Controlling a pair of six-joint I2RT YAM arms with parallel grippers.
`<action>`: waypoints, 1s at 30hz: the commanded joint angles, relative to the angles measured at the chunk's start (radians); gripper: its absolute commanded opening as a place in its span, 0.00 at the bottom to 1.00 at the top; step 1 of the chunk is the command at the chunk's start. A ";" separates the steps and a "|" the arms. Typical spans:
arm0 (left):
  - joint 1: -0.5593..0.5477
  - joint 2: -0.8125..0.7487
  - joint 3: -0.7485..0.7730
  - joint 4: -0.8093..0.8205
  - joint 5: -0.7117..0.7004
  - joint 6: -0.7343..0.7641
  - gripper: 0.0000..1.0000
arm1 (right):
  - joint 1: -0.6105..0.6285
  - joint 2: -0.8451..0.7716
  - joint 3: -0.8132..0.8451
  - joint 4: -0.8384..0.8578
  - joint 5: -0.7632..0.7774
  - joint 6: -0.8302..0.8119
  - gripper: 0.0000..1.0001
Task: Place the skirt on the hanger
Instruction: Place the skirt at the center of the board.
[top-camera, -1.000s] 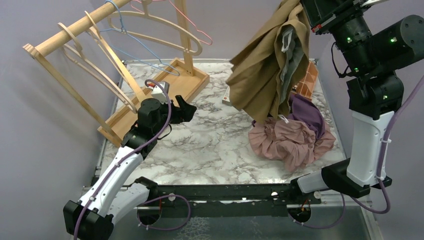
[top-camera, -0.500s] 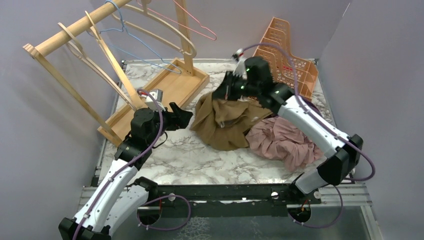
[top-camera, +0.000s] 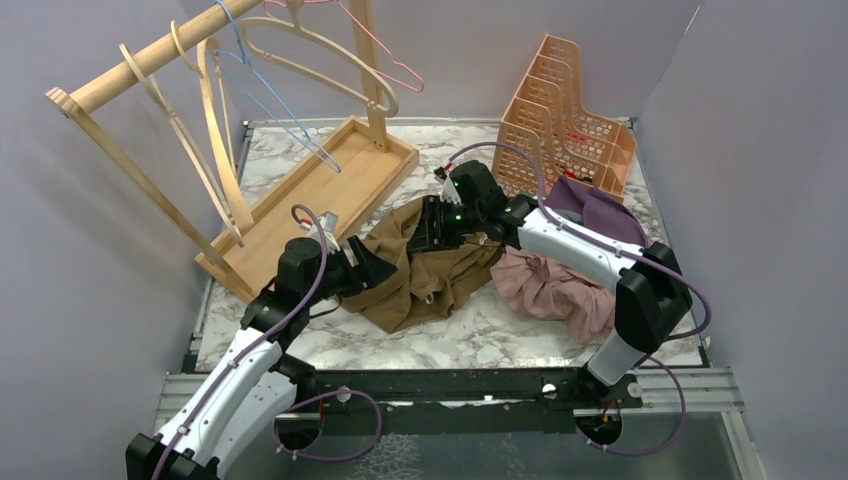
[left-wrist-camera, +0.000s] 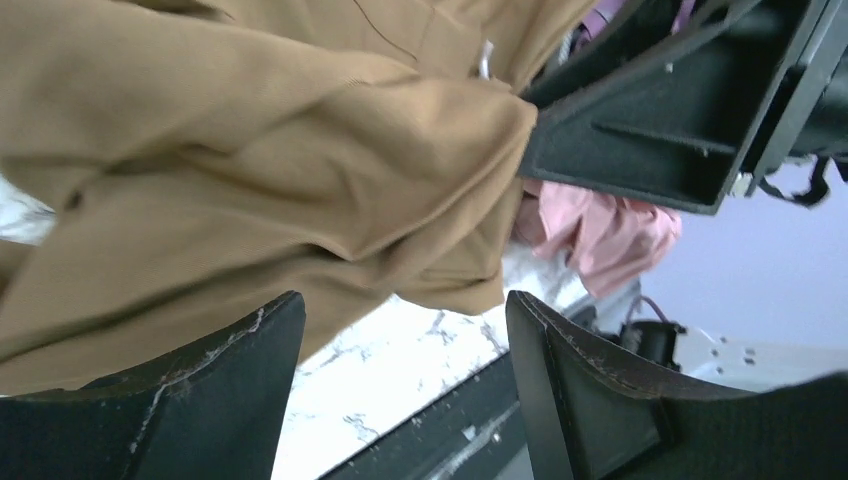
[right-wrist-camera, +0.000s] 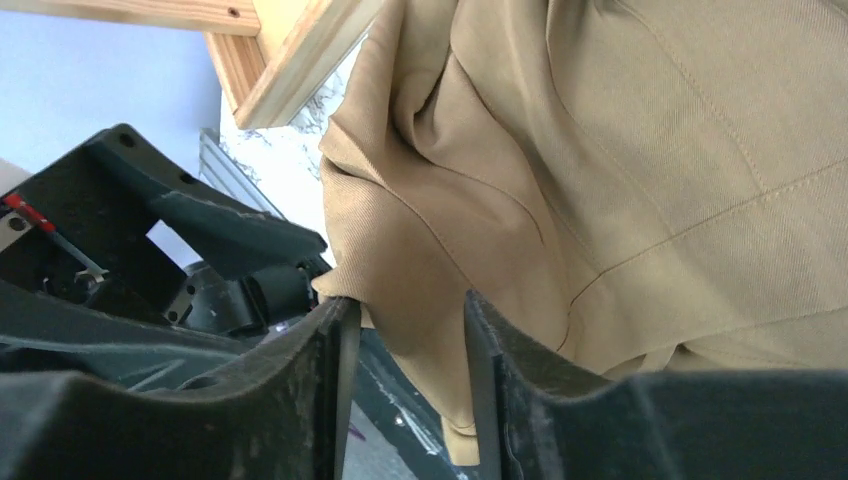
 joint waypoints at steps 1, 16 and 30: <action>-0.002 -0.014 0.003 0.066 0.203 -0.072 0.76 | 0.010 -0.003 0.023 0.074 0.010 0.009 0.51; -0.034 -0.023 -0.064 0.228 0.239 -0.264 0.72 | 0.009 -0.231 -0.155 0.055 0.208 0.078 0.56; -0.154 0.017 -0.099 0.025 0.234 -0.225 0.59 | 0.009 -0.318 -0.272 -0.205 0.492 0.041 0.51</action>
